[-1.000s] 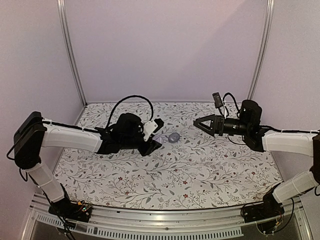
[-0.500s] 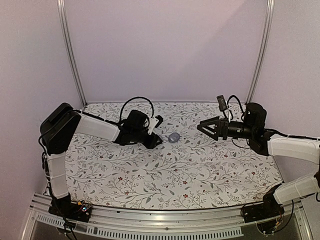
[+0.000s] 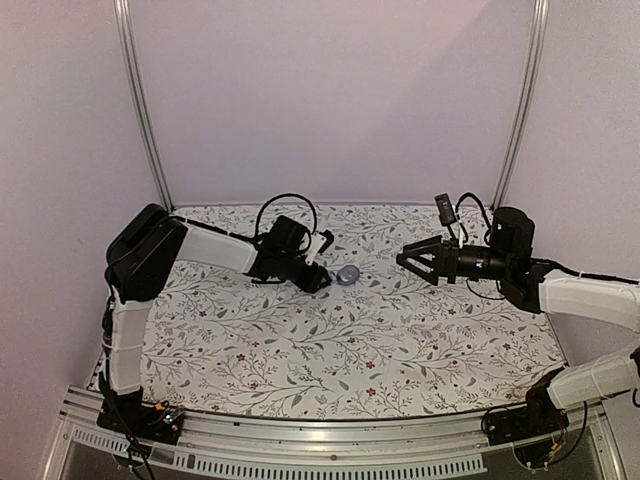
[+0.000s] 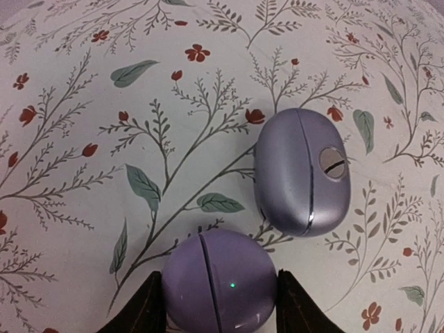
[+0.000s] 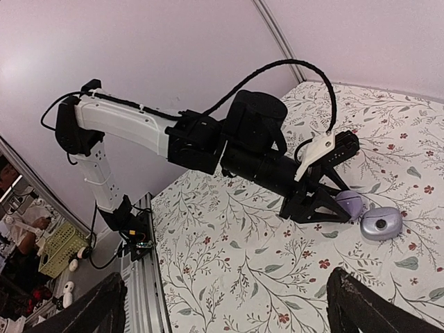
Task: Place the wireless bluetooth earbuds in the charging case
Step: Place the charging case with the earbuds at the center of the board, then reset both arms
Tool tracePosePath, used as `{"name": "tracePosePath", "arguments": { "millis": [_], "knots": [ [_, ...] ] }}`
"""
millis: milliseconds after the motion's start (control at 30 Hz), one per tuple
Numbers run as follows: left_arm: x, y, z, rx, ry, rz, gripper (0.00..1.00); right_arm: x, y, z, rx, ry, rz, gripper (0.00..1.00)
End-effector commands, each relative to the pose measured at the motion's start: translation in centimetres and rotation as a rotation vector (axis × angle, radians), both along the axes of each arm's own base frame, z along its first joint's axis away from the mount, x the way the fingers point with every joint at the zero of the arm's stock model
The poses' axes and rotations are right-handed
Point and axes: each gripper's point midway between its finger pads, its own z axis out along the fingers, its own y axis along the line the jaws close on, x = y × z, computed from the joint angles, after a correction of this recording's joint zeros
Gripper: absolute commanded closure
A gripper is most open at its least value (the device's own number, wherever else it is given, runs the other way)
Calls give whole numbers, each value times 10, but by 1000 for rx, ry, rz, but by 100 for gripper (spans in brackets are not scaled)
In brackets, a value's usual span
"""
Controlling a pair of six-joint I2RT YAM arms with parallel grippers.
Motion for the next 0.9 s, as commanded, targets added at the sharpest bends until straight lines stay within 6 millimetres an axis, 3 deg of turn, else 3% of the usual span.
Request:
{"name": "tracePosePath", "arguments": {
  "millis": [0,100,200,233,333,433,633,867],
  "knots": [
    [1,11,-4,25,50,21,49,5,-9,5,-34,-46,-37,1],
    [-1,13,10,10,44,24,38,10,-16,6,-45,-64,-66,1],
    [-1,16,37,-4,7,30,27,18,-28,11,-47,-73,-102,1],
    [-1,18,49,-12,-9,34,24,20,-32,13,-47,-76,-114,1],
    [3,28,96,-65,-61,66,1,29,-47,21,-41,-89,-159,1],
    [7,41,129,-118,-62,100,0,37,-59,26,-36,-91,-196,1],
    [10,85,189,-239,-33,237,0,65,-102,29,-17,-38,-354,1],
    [-9,149,200,-324,-42,470,0,88,-142,-3,-70,80,-572,1]
  ]
}}
